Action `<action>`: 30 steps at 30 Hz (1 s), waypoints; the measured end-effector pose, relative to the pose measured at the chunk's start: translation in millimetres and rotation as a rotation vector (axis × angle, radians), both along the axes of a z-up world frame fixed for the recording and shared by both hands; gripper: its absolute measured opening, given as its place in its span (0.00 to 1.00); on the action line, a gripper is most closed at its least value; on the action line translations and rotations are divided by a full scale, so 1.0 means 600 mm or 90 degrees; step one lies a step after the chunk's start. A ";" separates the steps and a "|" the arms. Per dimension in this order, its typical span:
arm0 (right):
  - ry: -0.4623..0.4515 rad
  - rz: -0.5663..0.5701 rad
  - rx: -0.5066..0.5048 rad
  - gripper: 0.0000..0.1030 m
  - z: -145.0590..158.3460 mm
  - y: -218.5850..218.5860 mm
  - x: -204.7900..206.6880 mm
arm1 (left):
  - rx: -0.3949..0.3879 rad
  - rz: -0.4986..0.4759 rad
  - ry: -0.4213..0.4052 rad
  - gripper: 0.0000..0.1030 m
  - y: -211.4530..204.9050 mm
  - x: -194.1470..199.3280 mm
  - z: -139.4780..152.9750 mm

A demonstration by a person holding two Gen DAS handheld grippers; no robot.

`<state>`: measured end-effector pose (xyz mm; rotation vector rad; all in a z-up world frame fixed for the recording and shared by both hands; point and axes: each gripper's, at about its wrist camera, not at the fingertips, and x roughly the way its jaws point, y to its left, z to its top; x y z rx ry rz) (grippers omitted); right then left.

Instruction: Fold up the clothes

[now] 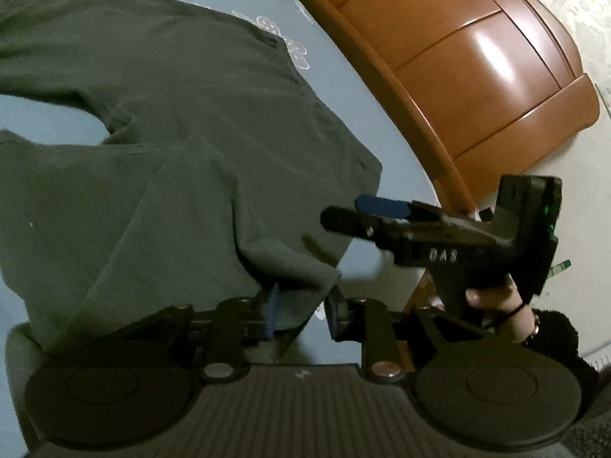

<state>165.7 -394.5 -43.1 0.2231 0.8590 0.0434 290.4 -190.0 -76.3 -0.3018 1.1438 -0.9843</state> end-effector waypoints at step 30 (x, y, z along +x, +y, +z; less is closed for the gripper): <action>-0.082 0.481 -0.150 1.00 0.075 0.303 -0.033 | -0.117 0.260 0.188 0.58 0.273 -0.081 -0.036</action>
